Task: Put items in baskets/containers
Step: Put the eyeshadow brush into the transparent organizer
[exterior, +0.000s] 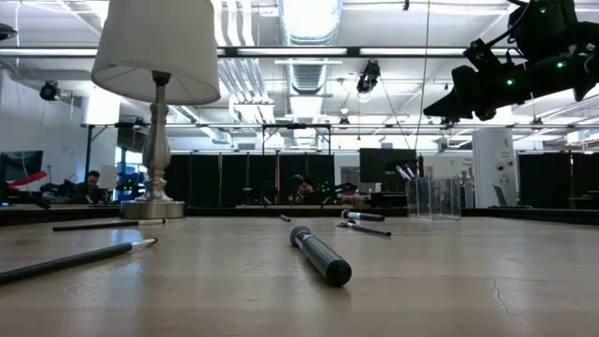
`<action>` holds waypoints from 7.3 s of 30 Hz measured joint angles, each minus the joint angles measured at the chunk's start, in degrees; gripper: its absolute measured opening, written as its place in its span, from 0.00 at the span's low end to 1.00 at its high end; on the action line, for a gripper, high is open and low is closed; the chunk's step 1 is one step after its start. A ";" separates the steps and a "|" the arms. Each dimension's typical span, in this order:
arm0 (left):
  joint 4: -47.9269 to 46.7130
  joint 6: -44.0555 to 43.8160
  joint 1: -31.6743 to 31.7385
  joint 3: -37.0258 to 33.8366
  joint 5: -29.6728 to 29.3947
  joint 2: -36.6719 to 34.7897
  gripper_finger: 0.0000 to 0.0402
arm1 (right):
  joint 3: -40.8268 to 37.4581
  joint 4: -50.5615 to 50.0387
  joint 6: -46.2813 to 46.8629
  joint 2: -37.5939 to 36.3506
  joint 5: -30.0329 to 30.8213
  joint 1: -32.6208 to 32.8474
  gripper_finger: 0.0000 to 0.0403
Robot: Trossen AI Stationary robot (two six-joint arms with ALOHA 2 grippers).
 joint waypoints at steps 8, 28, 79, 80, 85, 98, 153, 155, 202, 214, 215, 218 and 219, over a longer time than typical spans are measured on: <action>-0.22 2.03 -0.17 -0.07 0.53 0.04 0.01 | 0.00 -0.02 -0.01 0.00 -0.01 -0.01 0.02; 15.04 33.75 5.88 -1.03 -39.23 -3.44 0.00 | -0.34 1.07 -0.22 0.24 -0.71 2.62 0.02; 111.32 115.91 45.86 -17.07 -0.92 -4.42 0.00 | 21.61 52.86 9.90 64.35 -19.96 28.33 0.45; 111.32 115.91 45.86 -17.05 -0.92 -4.42 0.00 | 21.87 52.73 9.42 64.35 -20.00 28.60 0.45; 111.30 115.91 45.86 -17.05 -0.92 -4.42 0.00 | 23.28 52.34 7.23 64.28 -19.85 29.92 0.42; 111.32 116.04 45.86 -17.05 -0.92 -4.42 0.00 | 27.04 47.63 5.64 64.22 -16.86 29.95 0.27; 98.20 117.34 45.68 -19.04 -1.79 -12.63 0.00 | 20.39 1.54 2.13 33.94 -3.28 -20.33 0.03; 97.90 117.31 45.68 -19.04 -1.81 -12.61 0.00 | 20.39 1.67 1.97 33.99 -3.21 -20.35 0.03; 97.22 116.27 45.68 -19.06 -1.81 -12.59 0.00 | 21.57 12.44 -2.50 42.70 -5.47 -28.26 0.03; 97.11 115.97 45.68 -19.06 -1.83 -12.59 0.00 | 20.16 -7.48 8.13 27.10 -6.27 -22.88 0.03; 97.10 115.97 45.68 -19.06 -1.83 -12.59 0.00 | 19.89 -7.54 8.93 26.74 -6.27 -22.26 0.03; 97.09 115.92 45.68 -19.06 -1.84 -12.59 0.00 | 19.32 -7.84 10.38 26.53 -6.25 -21.03 0.03; 97.07 115.89 45.68 -19.06 -1.83 -12.59 0.00 | 19.04 -7.84 10.47 26.80 -6.21 -20.83 0.03</action>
